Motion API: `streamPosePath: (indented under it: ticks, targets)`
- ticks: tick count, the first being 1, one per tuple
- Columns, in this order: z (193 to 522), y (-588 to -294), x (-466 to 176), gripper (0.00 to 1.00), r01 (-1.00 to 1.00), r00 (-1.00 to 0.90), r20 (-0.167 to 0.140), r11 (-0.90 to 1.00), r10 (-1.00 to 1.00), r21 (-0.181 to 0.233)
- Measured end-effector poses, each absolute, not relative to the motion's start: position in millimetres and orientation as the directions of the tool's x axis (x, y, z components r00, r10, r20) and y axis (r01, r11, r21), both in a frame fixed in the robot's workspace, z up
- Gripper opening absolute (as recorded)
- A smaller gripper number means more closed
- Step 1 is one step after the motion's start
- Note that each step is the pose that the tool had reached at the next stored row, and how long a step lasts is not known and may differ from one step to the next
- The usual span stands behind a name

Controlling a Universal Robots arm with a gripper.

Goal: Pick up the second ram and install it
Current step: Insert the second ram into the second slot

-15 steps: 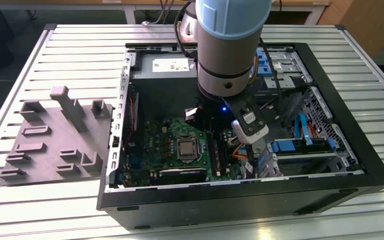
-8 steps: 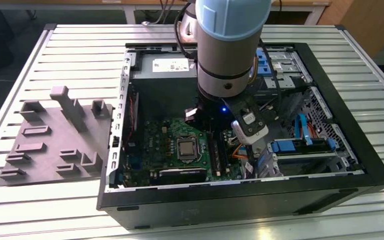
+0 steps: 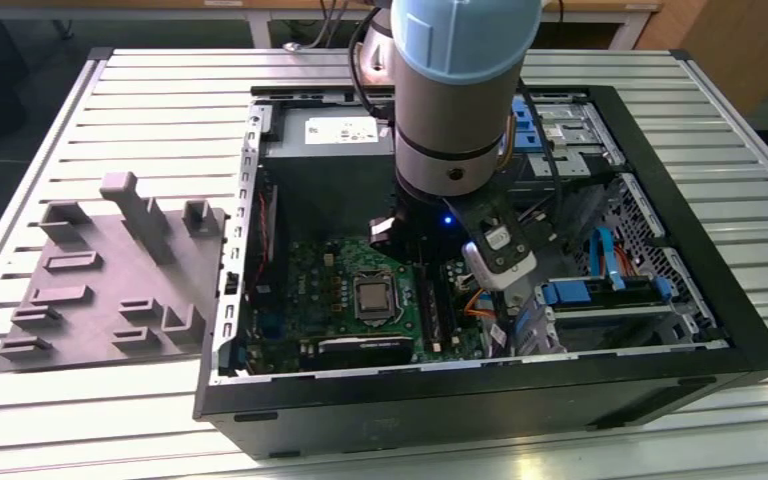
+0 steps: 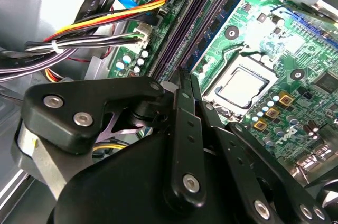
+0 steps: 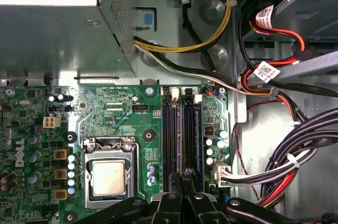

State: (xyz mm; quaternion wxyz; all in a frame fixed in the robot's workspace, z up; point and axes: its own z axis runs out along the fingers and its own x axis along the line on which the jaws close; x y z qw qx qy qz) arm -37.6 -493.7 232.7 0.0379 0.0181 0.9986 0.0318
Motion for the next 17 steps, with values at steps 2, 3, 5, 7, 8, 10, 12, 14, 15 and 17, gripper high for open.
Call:
streamPosePath:
  ticks: [2,3,5,7,8,10,12,14,15,17]
  targets:
    - [232.4,-493.7,-37.6,0.11,0.034,-0.996,-0.074,0.997,0.039,0.065]
    - [232.4,-493.7,-37.7,0.11,0.034,-0.996,-0.074,0.997,0.039,0.065]
    - [232.4,-493.7,-37.6,0.11,0.034,-0.996,-0.074,0.997,0.039,0.065]
    - [232.4,-493.7,-37.6,0.11,0.034,-0.996,-0.074,0.997,0.039,0.065]
    - [232.4,-493.7,-37.7,0.11,0.034,-0.996,-0.074,0.997,0.039,0.066]
    - [232.3,-493.7,-37.6,0.11,0.034,-0.996,-0.074,0.997,0.039,0.07]
    - [232.3,-493.7,-37.6,0.11,0.034,-0.996,-0.074,0.997,0.039,0.073]
    - [232.3,-493.7,-37.6,0.11,0.034,-0.996,-0.074,0.997,0.039,0.073]
    - [232.3,-493.7,-37.6,0.11,0.034,-0.996,-0.074,0.997,0.039,0.073]
    - [232.3,-493.7,-37.6,0.11,0.034,-0.996,-0.074,0.997,0.039,0.074]
